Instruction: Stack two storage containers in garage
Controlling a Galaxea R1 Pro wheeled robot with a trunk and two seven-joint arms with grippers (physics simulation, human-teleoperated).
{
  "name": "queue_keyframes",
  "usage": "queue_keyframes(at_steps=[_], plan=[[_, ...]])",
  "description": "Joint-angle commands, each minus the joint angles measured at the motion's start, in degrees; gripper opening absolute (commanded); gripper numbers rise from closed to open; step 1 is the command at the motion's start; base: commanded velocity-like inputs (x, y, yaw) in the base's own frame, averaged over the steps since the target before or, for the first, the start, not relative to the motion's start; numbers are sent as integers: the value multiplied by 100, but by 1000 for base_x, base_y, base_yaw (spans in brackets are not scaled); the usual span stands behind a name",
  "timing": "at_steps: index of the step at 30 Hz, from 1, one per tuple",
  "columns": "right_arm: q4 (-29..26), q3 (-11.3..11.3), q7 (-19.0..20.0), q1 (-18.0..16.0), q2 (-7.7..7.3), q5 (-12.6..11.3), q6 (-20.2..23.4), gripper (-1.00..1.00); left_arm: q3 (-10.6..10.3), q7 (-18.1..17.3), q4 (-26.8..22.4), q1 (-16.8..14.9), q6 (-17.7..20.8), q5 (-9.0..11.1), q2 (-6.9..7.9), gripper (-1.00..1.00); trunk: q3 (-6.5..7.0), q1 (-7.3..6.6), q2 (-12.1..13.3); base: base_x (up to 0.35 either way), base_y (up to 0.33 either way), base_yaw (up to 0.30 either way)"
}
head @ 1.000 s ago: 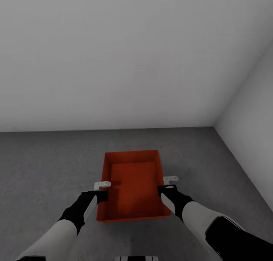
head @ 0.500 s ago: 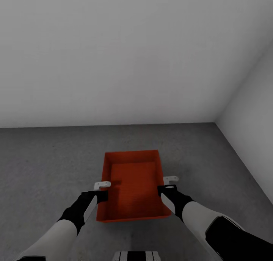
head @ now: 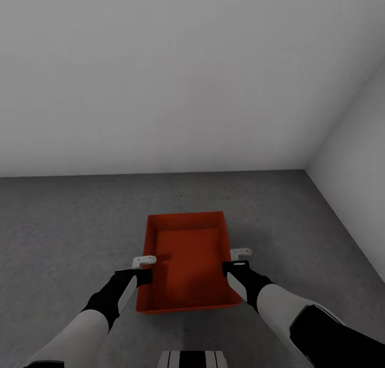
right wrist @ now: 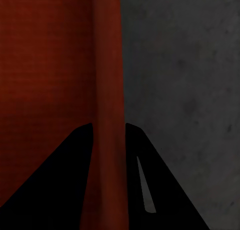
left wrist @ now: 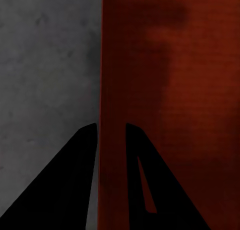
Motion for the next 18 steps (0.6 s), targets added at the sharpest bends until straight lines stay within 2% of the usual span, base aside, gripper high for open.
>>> queue_keyframes(at_steps=[1,18], plan=[[-14,89,-51,-3,-2,2,42,-100,-34,63,-7,0,28,131,-3,-100,-4,-1,-2,0,0,0],[21,89,-55,-3,-2,4,42,-100,-34,63,-7,0,28,134,-3,-100,-31,-1,-2,0,0,0]])
